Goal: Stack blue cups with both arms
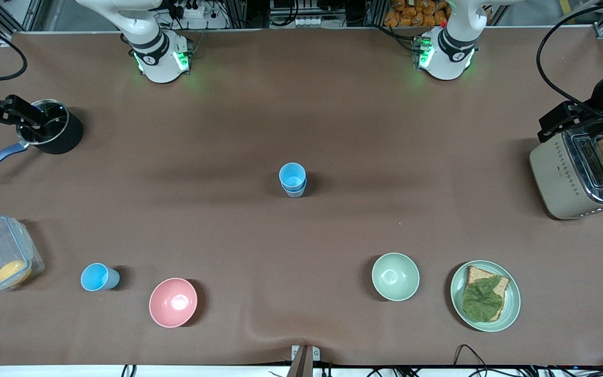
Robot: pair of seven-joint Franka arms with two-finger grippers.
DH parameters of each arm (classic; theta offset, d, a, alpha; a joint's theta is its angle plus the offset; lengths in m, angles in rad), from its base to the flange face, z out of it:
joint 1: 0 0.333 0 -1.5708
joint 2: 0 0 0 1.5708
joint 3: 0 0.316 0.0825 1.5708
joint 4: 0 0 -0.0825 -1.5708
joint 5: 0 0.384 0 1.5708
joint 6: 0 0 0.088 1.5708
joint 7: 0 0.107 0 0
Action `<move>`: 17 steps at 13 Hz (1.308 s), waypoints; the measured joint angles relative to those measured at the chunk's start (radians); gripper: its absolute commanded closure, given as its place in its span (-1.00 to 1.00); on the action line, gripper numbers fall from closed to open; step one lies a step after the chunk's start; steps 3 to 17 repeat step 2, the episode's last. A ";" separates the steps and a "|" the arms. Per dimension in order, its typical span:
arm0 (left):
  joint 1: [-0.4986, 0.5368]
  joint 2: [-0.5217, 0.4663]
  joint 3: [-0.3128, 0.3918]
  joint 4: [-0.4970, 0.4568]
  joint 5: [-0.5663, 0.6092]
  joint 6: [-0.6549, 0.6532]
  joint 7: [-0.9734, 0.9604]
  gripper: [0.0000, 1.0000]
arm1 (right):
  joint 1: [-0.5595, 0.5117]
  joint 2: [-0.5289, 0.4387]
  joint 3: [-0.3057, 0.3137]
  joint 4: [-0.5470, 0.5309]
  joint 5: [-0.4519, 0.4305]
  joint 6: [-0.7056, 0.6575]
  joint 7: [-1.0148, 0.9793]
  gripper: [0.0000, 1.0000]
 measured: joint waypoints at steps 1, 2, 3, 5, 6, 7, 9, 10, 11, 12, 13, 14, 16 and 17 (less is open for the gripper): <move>0.000 0.000 0.000 0.001 0.000 -0.001 0.000 -1.00 | -0.003 0.000 0.000 0.000 0.004 0.001 0.012 -1.00; 0.000 0.000 0.000 0.002 0.000 -0.001 0.000 -1.00 | -0.006 0.000 0.000 0.000 0.009 0.001 0.027 -1.00; 0.000 0.000 0.000 0.002 0.000 -0.001 0.000 -1.00 | -0.006 0.000 0.000 0.000 0.009 0.001 0.027 -1.00; 0.000 0.000 0.000 0.002 0.000 -0.001 0.000 -1.00 | -0.006 0.000 0.000 0.000 0.009 0.001 0.027 -1.00; 0.000 0.000 0.000 0.002 0.000 -0.001 0.000 -1.00 | -0.006 0.000 0.000 0.000 0.009 0.001 0.027 -1.00; 0.000 0.000 0.000 0.002 0.000 -0.001 0.000 -1.00 | -0.006 0.000 0.000 0.000 0.009 0.001 0.027 -1.00; 0.000 0.000 0.000 0.002 0.000 -0.001 0.000 -1.00 | -0.006 0.000 0.000 0.000 0.009 0.001 0.027 -1.00; 0.000 0.000 0.000 0.002 0.000 -0.001 0.000 -1.00 | -0.006 0.000 0.000 0.000 0.009 0.001 0.027 -1.00; 0.000 0.000 0.000 0.002 0.000 -0.001 0.000 -1.00 | -0.006 0.000 0.000 0.000 0.009 0.001 0.027 -1.00; 0.000 0.000 0.000 0.002 0.000 -0.001 0.000 -1.00 | -0.006 0.000 0.000 0.000 0.009 0.001 0.027 -1.00; 0.000 0.000 0.000 0.002 0.000 -0.001 0.000 -1.00 | -0.006 0.000 0.000 0.000 0.009 0.001 0.027 -1.00; 0.000 0.000 0.000 0.002 0.000 -0.001 0.000 -1.00 | -0.006 0.000 0.000 0.000 0.009 0.001 0.027 -1.00; 0.000 0.000 0.000 0.002 0.000 -0.001 0.000 -1.00 | -0.006 0.000 0.000 0.000 0.009 0.001 0.027 -1.00; 0.000 0.000 0.000 0.002 0.000 -0.001 0.000 -1.00 | -0.006 0.000 0.000 0.000 0.009 0.001 0.027 -1.00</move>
